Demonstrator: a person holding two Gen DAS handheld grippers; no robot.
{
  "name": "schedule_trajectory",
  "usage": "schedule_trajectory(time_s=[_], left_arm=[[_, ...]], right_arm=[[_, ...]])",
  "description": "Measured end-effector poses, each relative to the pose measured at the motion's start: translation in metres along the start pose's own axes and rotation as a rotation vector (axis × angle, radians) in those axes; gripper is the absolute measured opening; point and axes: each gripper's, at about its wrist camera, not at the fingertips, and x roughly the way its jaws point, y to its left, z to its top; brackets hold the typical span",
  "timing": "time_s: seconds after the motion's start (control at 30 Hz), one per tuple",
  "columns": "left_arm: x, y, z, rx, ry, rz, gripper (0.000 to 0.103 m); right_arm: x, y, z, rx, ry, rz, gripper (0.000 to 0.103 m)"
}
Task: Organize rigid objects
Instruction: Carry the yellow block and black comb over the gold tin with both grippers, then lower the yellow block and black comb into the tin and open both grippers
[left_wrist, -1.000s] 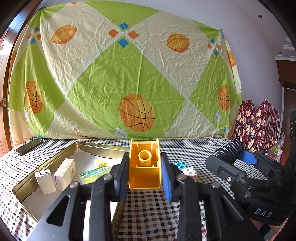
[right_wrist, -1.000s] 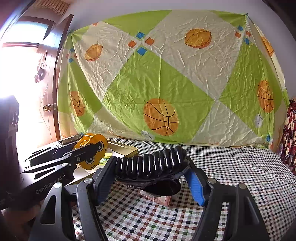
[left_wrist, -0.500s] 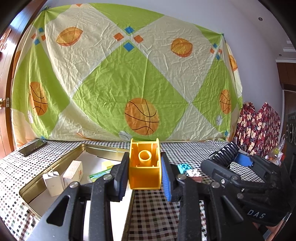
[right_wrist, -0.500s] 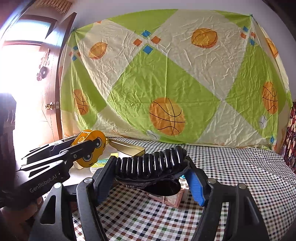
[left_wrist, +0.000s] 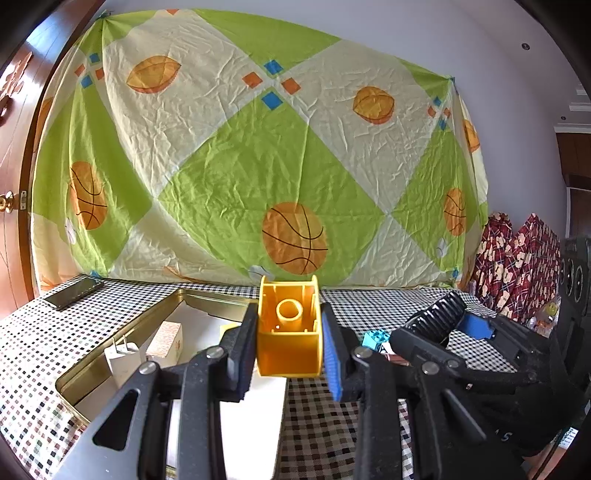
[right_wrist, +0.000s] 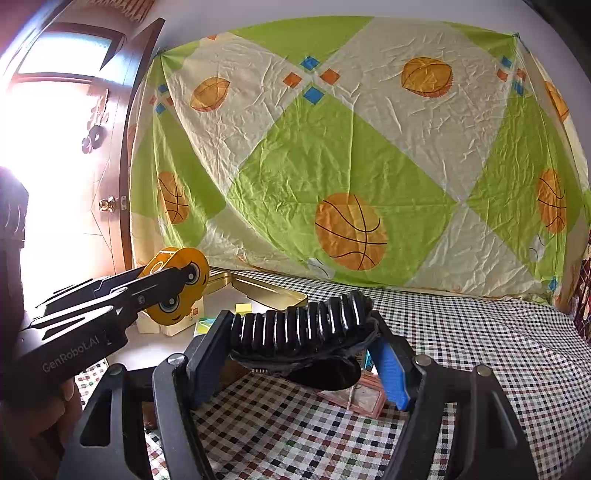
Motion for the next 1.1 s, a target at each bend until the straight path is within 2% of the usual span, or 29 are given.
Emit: schedule_trajectory(time_s=[0.27, 0.73, 1.1], left_arm=[[-0.003, 0.013, 0.003, -0.012, -0.001, 0.019, 0.030], [-0.004, 0.048, 0.005, -0.032, 0.024, 0.097, 0.030], [0.009, 0.075, -0.002, -0.036, 0.112, 0.151, 0.030]], right_arm=[[0.005, 0.009, 0.002, -0.011, 0.009, 0.017, 0.073], [0.021, 0.033, 0.017, -0.064, 0.017, 0.056, 0.073], [0.048, 0.056, 0.031, -0.101, 0.048, 0.102, 0.073]])
